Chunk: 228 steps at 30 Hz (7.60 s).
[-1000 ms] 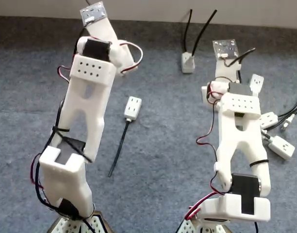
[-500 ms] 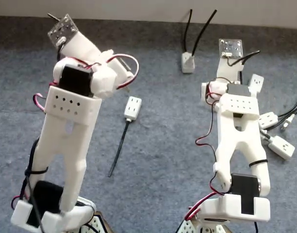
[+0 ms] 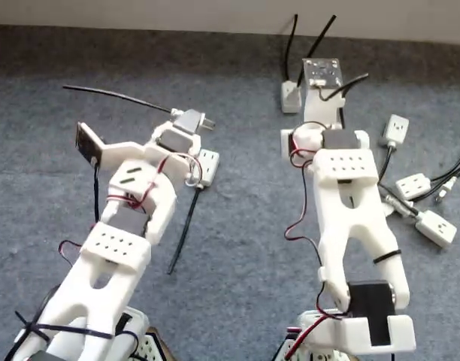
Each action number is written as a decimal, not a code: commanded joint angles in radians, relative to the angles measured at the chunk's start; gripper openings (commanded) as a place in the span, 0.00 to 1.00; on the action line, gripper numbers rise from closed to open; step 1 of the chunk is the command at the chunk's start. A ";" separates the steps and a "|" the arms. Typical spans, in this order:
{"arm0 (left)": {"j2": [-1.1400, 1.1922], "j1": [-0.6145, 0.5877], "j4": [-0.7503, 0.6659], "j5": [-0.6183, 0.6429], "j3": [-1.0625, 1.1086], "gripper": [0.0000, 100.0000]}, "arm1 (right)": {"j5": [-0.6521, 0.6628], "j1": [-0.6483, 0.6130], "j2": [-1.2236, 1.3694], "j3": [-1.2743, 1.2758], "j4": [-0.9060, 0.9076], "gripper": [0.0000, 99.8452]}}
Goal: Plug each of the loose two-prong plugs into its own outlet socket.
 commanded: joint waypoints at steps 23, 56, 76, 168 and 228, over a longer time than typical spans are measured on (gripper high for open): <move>-0.048 0.231 -0.230 0.003 0.059 0.01 | -0.213 -0.214 -0.305 0.213 -0.140 0.01; -0.050 0.289 -0.227 0.000 0.134 0.01 | -0.104 -0.070 -0.071 -0.110 -0.180 0.01; -0.050 0.291 -0.233 -0.071 0.150 0.01 | -0.095 -0.001 0.027 -0.157 -0.185 0.01; -0.039 0.073 0.373 -0.155 -0.173 0.01 | -0.060 0.255 -0.031 -0.117 0.257 0.01; 1.297 -0.035 1.528 0.209 -1.712 0.01 | -0.124 0.142 -0.031 0.456 -0.145 0.01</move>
